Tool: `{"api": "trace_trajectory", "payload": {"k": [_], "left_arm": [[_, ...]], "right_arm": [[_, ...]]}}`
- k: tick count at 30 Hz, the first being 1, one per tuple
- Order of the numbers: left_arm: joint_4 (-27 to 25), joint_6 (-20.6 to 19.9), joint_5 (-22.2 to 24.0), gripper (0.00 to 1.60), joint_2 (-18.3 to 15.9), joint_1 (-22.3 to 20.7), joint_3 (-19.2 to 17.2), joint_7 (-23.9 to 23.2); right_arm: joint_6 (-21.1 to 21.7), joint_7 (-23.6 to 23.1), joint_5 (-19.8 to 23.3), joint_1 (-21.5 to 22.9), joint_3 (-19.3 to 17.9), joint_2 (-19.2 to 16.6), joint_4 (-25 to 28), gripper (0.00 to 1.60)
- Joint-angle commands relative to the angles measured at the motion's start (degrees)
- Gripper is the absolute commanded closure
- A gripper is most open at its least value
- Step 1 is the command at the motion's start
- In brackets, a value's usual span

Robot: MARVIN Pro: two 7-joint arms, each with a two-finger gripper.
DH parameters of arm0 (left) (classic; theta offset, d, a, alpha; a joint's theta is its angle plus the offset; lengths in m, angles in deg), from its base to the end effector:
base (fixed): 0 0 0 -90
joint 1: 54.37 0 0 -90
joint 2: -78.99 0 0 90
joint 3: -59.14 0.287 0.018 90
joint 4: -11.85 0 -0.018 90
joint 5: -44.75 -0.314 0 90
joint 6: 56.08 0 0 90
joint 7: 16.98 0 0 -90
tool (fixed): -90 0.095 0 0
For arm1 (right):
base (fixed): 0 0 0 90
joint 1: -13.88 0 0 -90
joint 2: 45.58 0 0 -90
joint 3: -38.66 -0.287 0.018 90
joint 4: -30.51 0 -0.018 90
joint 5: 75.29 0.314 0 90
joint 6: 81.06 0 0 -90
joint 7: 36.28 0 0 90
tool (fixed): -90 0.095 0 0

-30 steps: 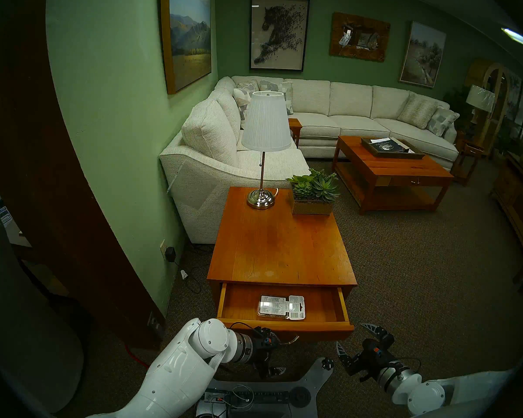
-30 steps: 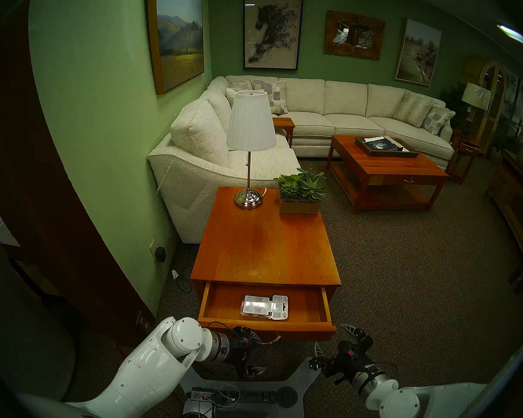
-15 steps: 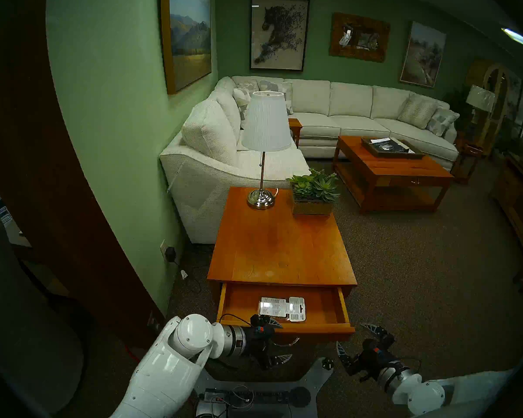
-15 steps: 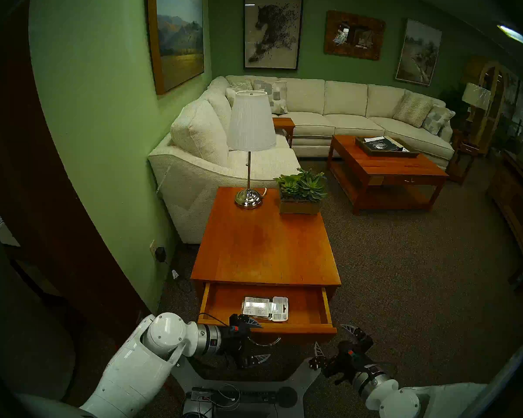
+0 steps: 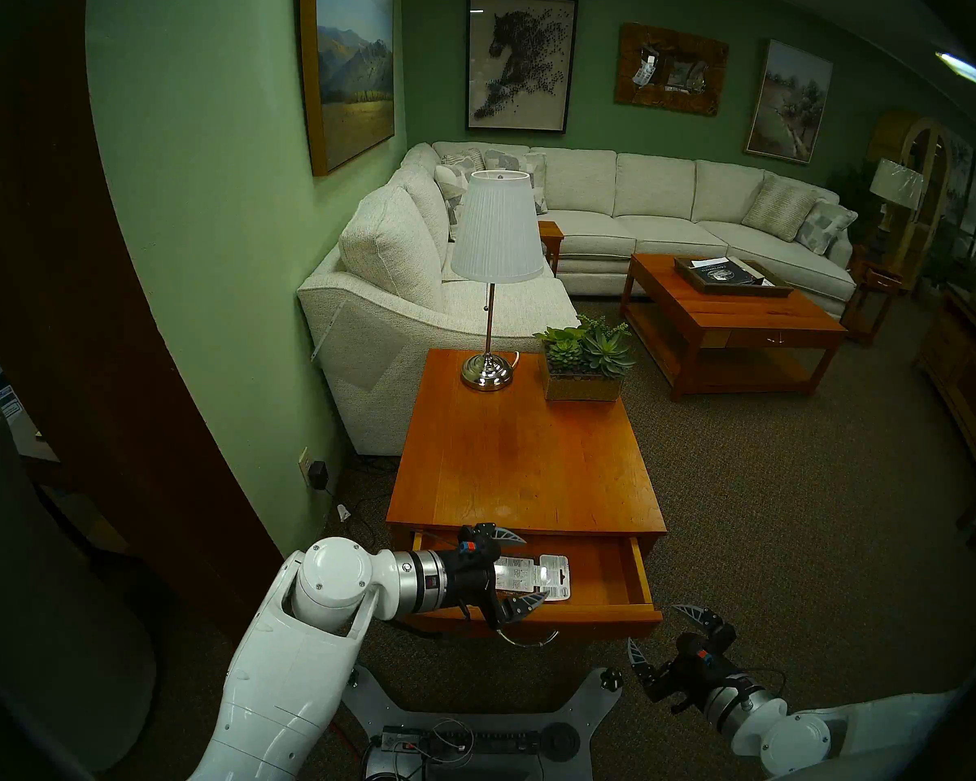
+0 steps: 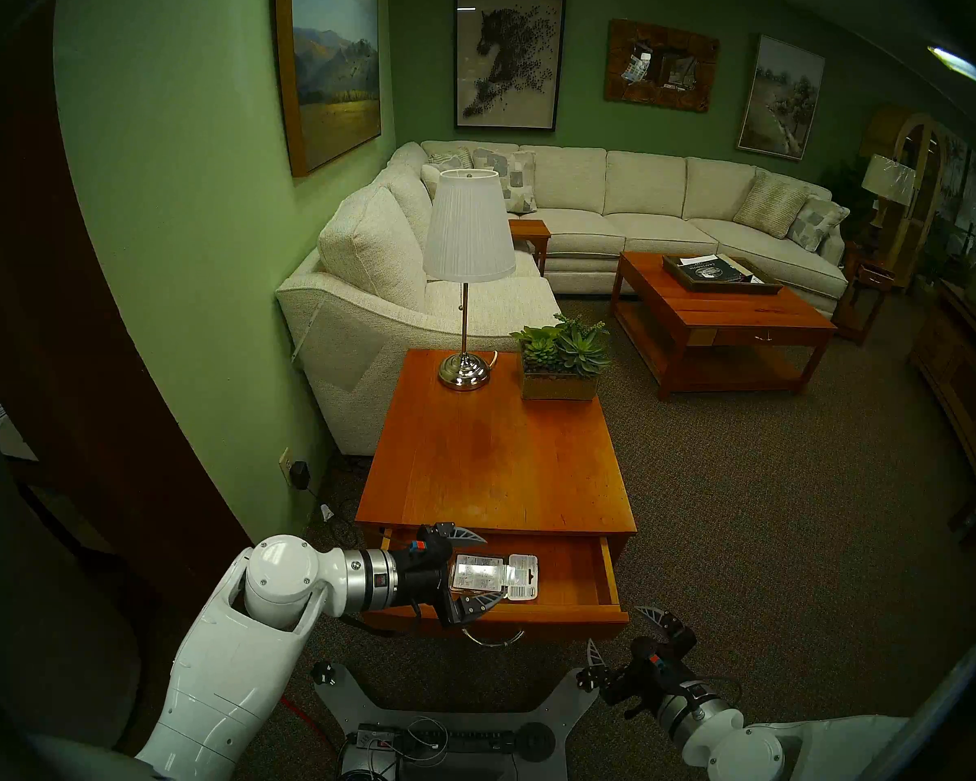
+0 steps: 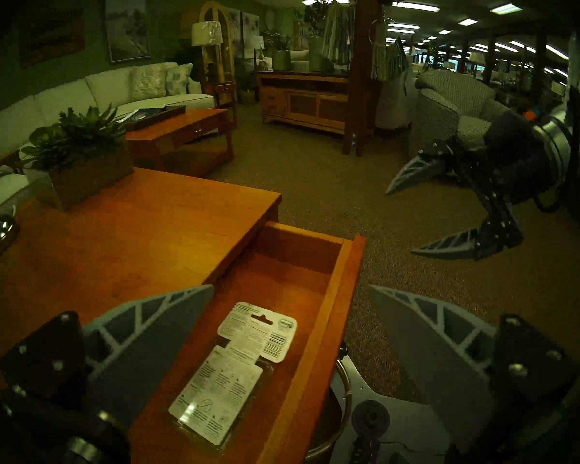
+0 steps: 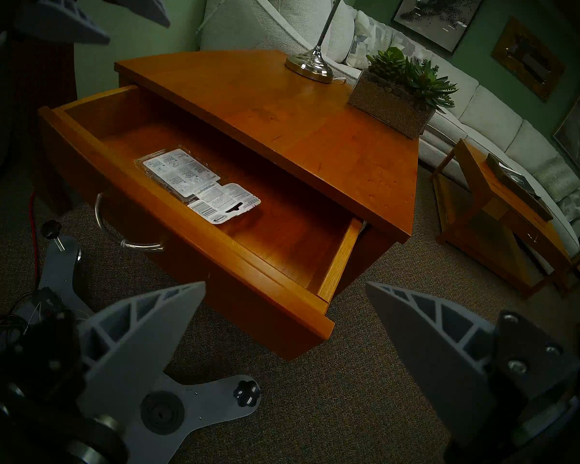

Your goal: Open the drawer, take out the contents and close the drawer

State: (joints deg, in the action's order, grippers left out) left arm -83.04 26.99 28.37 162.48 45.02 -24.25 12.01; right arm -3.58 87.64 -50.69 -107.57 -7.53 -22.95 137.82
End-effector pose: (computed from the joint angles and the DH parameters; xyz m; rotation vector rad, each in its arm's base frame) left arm 0.3126 -0.0863 -0.3707 1.8554 -1.2493 1.1878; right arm 0.1254 -0.0883 -0.4196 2.5868 0.8443 1.4563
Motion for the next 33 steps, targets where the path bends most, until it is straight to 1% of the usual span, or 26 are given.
{"api": "trace_trajectory", "payload": {"k": [1,2,3,4,6,10,18,25,27,33], "left_arm": [[-5.2,-6.3,0.4,0.0,1.4,-1.5,-2.3,0.5],[-5.7,-7.8,0.4,0.0,1.2,-1.6,-2.6,0.3],[-6.4,-9.0,0.8,0.0,1.0,-1.4,-3.7,0.4],[-6.4,-9.0,0.8,0.0,1.0,-1.4,-3.7,0.4],[-7.0,-10.3,1.1,0.0,0.8,-1.3,-4.7,0.2],[-7.8,-10.8,1.7,0.0,0.0,-0.5,-6.6,-0.6],[-6.7,-10.3,2.6,0.0,-0.2,0.0,-8.9,-1.2],[-4.3,-7.2,4.9,0.0,1.2,-0.4,-11.2,-0.8],[-4.3,-7.9,5.0,0.0,1.8,-0.8,-11.7,-0.3],[-3.9,-7.5,5.2,0.0,2.3,-1.1,-12.2,-0.3]], "right_arm": [[-0.2,0.1,-0.1,0.4,-0.4,-0.1,0.9,0.0],[-0.2,0.1,-0.1,0.4,-0.4,-0.1,0.9,0.0],[-0.2,0.1,-0.1,0.4,-0.4,-0.2,0.9,0.0],[-0.2,0.1,-0.1,0.4,-0.4,-0.2,0.9,0.0],[-0.1,0.1,-0.1,0.4,-0.4,-0.2,0.9,0.0],[-0.1,0.1,-0.1,0.4,-0.4,-0.2,0.9,0.0],[-0.1,0.2,-0.1,0.4,-0.4,-0.2,1.0,0.0],[-0.1,0.2,-0.1,0.4,-0.4,-0.2,1.0,0.0],[-0.1,0.2,-0.1,0.4,-0.4,-0.2,1.0,0.0],[-0.1,0.2,-0.1,0.4,-0.4,-0.2,1.0,0.0]]}}
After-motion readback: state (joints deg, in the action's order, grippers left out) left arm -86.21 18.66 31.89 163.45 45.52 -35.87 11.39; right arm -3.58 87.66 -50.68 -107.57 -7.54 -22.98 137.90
